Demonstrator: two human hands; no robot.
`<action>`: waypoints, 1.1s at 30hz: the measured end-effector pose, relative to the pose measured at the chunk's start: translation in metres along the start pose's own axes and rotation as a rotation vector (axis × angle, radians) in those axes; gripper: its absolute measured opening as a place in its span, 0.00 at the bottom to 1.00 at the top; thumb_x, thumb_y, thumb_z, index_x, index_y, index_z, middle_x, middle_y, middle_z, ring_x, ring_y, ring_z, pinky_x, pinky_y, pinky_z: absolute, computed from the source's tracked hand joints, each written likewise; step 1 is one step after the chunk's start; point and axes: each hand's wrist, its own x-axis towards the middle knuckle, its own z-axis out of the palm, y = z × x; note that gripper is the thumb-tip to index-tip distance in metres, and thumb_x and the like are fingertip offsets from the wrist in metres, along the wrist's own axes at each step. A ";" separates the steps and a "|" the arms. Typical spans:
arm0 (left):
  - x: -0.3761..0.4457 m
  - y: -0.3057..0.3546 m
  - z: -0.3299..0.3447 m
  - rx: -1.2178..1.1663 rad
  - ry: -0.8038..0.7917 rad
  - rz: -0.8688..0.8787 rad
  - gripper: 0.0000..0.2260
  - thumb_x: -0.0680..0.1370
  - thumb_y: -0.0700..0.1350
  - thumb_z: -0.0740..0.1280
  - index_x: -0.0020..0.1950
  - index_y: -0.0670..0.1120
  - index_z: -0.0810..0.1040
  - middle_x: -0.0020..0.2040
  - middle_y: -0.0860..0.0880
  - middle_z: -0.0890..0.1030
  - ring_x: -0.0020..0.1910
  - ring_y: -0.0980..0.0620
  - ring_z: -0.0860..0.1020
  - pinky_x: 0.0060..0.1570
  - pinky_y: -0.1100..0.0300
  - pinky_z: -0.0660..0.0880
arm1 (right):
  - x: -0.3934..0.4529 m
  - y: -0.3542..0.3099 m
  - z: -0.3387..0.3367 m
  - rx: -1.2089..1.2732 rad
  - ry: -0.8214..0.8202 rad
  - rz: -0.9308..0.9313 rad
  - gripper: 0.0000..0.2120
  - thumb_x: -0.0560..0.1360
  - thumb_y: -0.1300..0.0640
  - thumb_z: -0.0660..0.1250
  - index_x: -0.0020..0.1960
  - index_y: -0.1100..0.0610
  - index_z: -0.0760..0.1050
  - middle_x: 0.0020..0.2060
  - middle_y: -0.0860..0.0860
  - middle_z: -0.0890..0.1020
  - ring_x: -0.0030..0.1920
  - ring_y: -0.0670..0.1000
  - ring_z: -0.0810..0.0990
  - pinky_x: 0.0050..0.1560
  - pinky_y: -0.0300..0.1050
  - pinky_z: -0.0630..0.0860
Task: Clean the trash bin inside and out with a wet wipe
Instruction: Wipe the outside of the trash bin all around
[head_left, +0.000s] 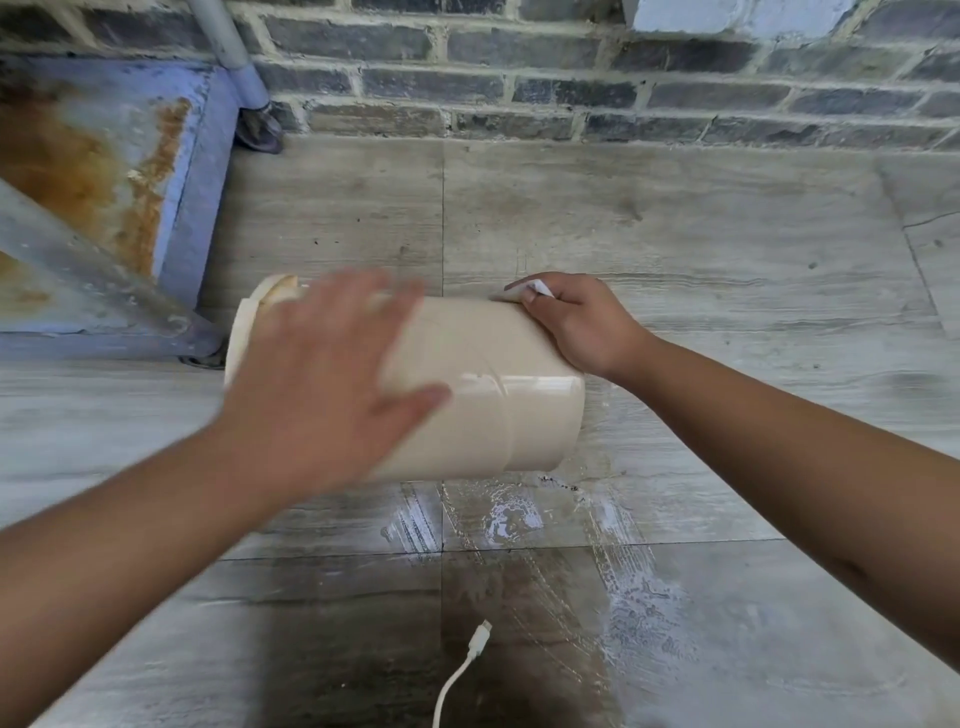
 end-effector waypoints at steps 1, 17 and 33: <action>-0.002 0.010 0.011 0.108 -0.132 0.028 0.37 0.72 0.72 0.47 0.76 0.56 0.53 0.76 0.45 0.61 0.74 0.41 0.58 0.69 0.38 0.58 | 0.002 0.000 0.000 0.008 -0.011 0.012 0.13 0.82 0.56 0.59 0.54 0.51 0.82 0.52 0.42 0.83 0.54 0.41 0.80 0.57 0.40 0.74; 0.067 -0.011 0.026 0.355 -0.165 0.118 0.39 0.71 0.74 0.39 0.76 0.55 0.54 0.73 0.44 0.66 0.70 0.39 0.64 0.66 0.39 0.61 | -0.066 0.061 0.026 -0.728 0.084 -0.734 0.24 0.78 0.57 0.54 0.73 0.60 0.62 0.72 0.56 0.64 0.76 0.54 0.57 0.76 0.54 0.48; 0.118 -0.021 0.027 0.250 -0.267 0.114 0.41 0.67 0.76 0.37 0.74 0.58 0.55 0.72 0.49 0.69 0.68 0.43 0.69 0.62 0.44 0.66 | -0.075 0.006 -0.010 0.371 0.505 -0.135 0.15 0.83 0.56 0.56 0.61 0.49 0.80 0.59 0.45 0.82 0.62 0.44 0.78 0.61 0.38 0.74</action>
